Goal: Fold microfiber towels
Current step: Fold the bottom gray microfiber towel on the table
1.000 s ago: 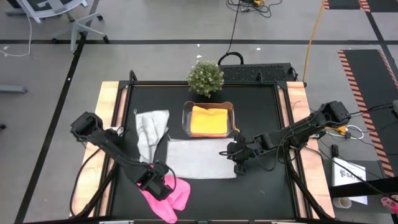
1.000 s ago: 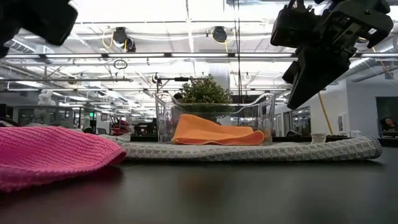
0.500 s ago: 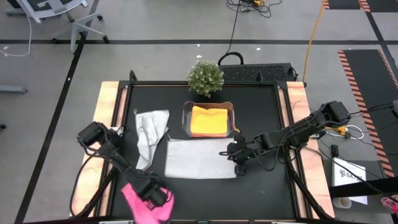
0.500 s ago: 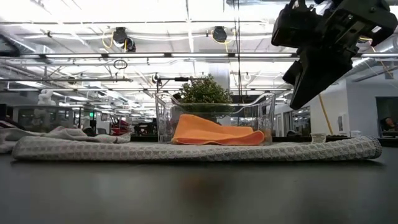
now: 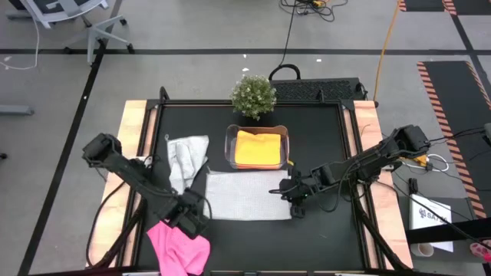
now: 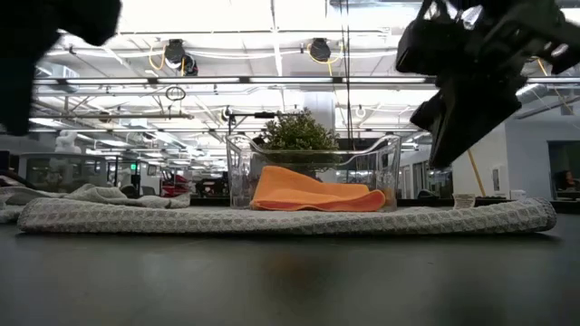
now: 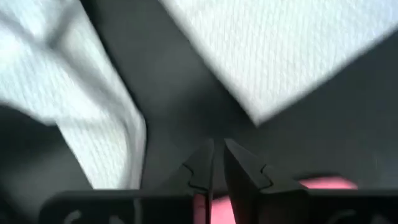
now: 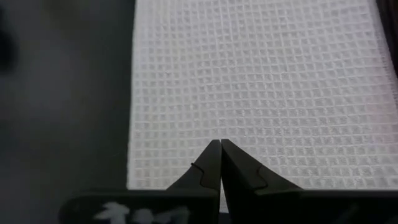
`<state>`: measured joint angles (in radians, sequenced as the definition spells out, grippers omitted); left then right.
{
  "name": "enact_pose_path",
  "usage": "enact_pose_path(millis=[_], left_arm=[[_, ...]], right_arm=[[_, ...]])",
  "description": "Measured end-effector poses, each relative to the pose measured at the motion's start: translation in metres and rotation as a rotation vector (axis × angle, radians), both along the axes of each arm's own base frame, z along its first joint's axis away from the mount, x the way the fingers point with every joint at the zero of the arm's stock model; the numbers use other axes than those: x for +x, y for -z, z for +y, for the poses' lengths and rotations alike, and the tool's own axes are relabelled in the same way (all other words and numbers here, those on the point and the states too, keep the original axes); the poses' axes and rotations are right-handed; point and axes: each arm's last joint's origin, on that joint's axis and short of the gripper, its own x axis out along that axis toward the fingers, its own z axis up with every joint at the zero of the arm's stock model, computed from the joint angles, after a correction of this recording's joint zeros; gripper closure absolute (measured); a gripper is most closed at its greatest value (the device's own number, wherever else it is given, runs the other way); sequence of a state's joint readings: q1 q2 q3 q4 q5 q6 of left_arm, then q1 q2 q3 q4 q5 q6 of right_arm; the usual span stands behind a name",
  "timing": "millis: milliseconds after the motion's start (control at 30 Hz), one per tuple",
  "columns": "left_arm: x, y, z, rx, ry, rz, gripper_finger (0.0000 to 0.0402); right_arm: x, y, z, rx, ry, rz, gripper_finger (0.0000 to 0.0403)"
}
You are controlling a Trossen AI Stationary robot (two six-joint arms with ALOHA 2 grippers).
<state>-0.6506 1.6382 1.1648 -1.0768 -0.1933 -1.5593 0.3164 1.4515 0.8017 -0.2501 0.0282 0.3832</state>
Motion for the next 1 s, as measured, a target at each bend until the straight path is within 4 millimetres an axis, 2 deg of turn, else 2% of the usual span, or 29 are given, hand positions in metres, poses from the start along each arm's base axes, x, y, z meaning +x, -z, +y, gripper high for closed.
enact_pose_path(millis=[233,333,467,667,867,1000], left_arm=[[0.014,-0.001,0.023,0.072,-0.023,-0.019,0.0364],[0.018,-0.001,0.03,0.075,-0.034,-0.02,0.0364],[0.024,-0.001,0.034,0.061,-0.034,-0.044,0.0364],[0.035,-0.001,0.04,0.041,-0.023,-0.103,0.0364],[0.056,-0.004,0.044,0.068,0.055,-0.264,0.0364],[0.077,0.009,0.048,0.099,0.153,-0.314,0.0364]], right_arm=[[0.013,0.03,0.004,-0.037,0.01,0.044,0.0403],[0.008,0.04,0.002,-0.062,0.016,0.139,0.0403],[-0.004,0.041,0.004,-0.057,0.026,0.27,0.0403],[-0.022,0.027,0.016,-0.027,-0.002,0.298,0.0403],[-0.031,-0.004,0.021,0.024,0.012,0.157,0.0403],[-0.034,-0.019,0.015,-0.006,0.058,0.062,0.0403]])
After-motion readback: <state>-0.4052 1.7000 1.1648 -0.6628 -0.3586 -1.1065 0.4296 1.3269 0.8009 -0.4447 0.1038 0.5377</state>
